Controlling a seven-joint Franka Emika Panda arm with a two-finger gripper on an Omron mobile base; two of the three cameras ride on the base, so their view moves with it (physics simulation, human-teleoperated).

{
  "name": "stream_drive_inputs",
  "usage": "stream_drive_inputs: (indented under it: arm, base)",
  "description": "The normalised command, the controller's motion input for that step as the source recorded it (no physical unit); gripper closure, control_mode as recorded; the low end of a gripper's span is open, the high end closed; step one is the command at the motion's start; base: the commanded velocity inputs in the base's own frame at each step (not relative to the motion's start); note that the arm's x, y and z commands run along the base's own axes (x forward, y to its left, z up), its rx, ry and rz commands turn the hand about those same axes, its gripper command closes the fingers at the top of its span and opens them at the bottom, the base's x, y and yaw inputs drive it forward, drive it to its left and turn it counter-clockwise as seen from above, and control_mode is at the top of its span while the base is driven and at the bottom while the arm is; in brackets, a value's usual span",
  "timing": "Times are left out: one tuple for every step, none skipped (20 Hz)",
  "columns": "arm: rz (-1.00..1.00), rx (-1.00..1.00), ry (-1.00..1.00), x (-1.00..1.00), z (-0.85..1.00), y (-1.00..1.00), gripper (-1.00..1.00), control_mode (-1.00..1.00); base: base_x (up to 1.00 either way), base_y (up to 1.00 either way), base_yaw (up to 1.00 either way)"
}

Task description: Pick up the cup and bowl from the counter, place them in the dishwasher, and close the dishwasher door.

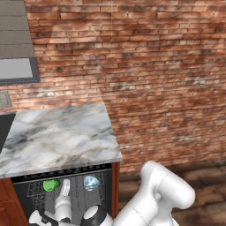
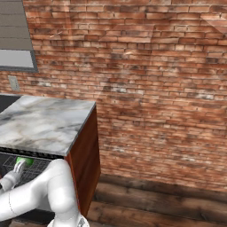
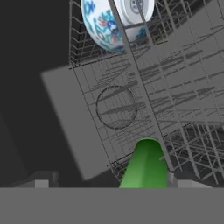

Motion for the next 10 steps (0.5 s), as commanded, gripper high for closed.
stream_drive_inputs:
  arm:
    - [0.00,0.01,-0.03,-0.05,0.00,-0.19,-1.00,-1.00]
    - [0.00,0.01,-0.02,0.00,0.00,-0.26,-1.00,-1.00]
    - [0.00,0.01,-0.03,-0.05,0.00,-0.31,-1.00,-1.00]
    - [0.00,0.02,-0.02,-0.04,0.00,-0.34,-1.00,-1.00]
    - [0.00,0.02,-0.03,-0.06,0.00,-0.32,-1.00,-1.00]
    - [0.00,0.01,-0.03,-0.09,0.00,-0.29,-1.00,-1.00]
    - [0.00,0.00,-0.04,-0.13,0.00,-0.23,-1.00,-1.00]
    - [0.00,0.00,-0.04,-0.18,0.00,-0.19,-1.00,-1.00]
    - [0.00,0.00,-0.04,-0.16,0.00,-0.20,-1.00,-1.00]
    - [0.00,0.02,-0.04,-0.16,0.00,-0.21,-1.00,-1.00]
  base:
    - [0.00,0.00,0.00]
    - [0.00,0.00,0.00]
    - [0.00,0.00,0.00]
    - [0.00,0.00,0.00]
    - [0.00,0.00,0.00]
    - [0.00,0.00,0.00]
    - [0.00,0.00,0.00]
    - [0.00,0.00,0.00]
    - [0.00,0.00,0.00]
    - [0.00,0.00,0.00]
